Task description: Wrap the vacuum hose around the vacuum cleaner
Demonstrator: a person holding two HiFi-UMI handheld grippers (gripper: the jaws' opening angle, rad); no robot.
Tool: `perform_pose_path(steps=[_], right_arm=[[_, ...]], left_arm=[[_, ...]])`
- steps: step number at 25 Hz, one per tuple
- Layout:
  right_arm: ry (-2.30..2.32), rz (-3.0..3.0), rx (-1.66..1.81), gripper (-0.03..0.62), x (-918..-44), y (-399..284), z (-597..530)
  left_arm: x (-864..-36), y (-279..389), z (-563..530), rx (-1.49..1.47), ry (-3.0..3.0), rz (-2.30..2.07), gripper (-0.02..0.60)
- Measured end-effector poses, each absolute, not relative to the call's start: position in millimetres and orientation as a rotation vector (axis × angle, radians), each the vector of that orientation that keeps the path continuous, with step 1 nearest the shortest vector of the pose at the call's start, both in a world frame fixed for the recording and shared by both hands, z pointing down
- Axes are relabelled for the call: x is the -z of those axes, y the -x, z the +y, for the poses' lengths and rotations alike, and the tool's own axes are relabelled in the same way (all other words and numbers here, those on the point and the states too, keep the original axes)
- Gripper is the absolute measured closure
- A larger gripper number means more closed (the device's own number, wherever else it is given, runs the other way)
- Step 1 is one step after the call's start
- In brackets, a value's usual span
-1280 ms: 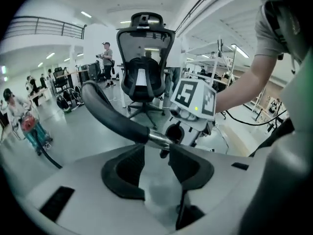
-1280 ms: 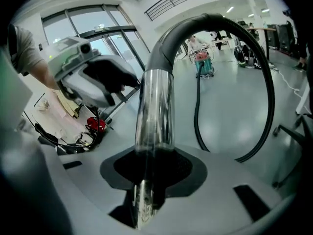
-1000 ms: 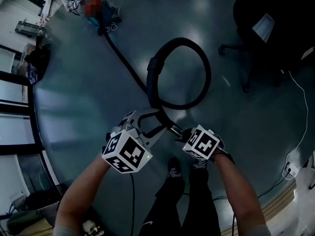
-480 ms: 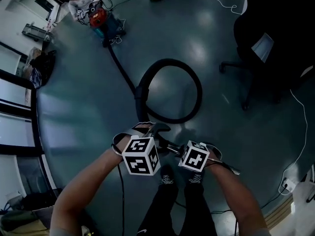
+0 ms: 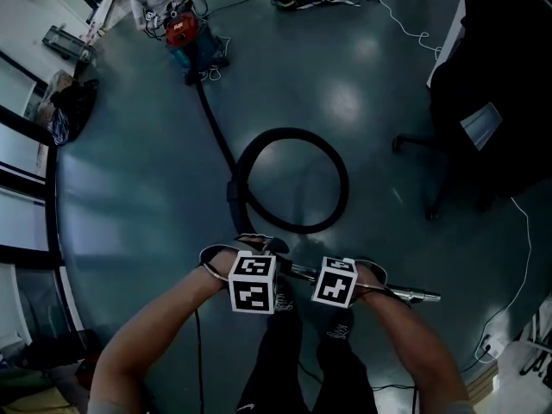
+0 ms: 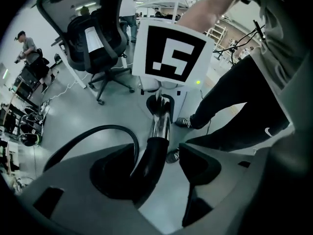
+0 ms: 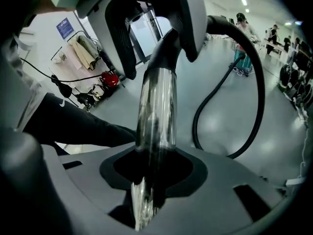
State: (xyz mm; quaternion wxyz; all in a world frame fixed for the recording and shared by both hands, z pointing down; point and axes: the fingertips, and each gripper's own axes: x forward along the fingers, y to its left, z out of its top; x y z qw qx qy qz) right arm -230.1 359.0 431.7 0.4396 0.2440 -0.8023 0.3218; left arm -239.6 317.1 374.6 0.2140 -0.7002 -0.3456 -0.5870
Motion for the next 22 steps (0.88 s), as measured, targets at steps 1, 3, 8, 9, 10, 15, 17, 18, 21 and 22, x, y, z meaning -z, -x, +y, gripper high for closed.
perform_pose_path(steps=[1,3,8,9,10,15,17,18,21,22], right_arm=[[-0.606,-1.978,-0.796,0.465,-433,226,350],[-0.606,-1.956,-0.799,0.465,-435,223,330],[-0.593,-1.921,-0.814,0.467,-445,228,292],[-0.586,-1.911,-0.812,0.467,-446,231,284],[-0.574,-1.898,-0.809,0.467,-447,234,276],[-0.477,-1.797,-0.773,0.466,-451,242,246],[-0.435,-1.762,-0.755,0.467,-452,243,236],[-0.417,-1.75,-0.749,0.467,-453,243,233],[-0.39,-1.735,-0.748,0.467,-452,243,224],[-0.39,-1.736,-0.751,0.466,-452,243,221]], left_arm=[[-378,239,307,1.634,1.957,-0.961,0.291],[-388,242,287,1.636,1.979,-0.973,0.291],[-419,259,247,1.647,2.007,-1.013,0.291],[-423,262,239,1.649,2.018,-1.022,0.291],[-427,267,232,1.653,2.029,-1.031,0.291],[-439,285,204,1.673,2.096,-1.114,0.292],[-444,291,197,1.671,2.111,-1.144,0.293],[-447,293,195,1.674,2.113,-1.156,0.293],[-456,294,186,1.674,2.122,-1.155,0.306],[-459,293,182,1.664,2.128,-1.141,0.325]])
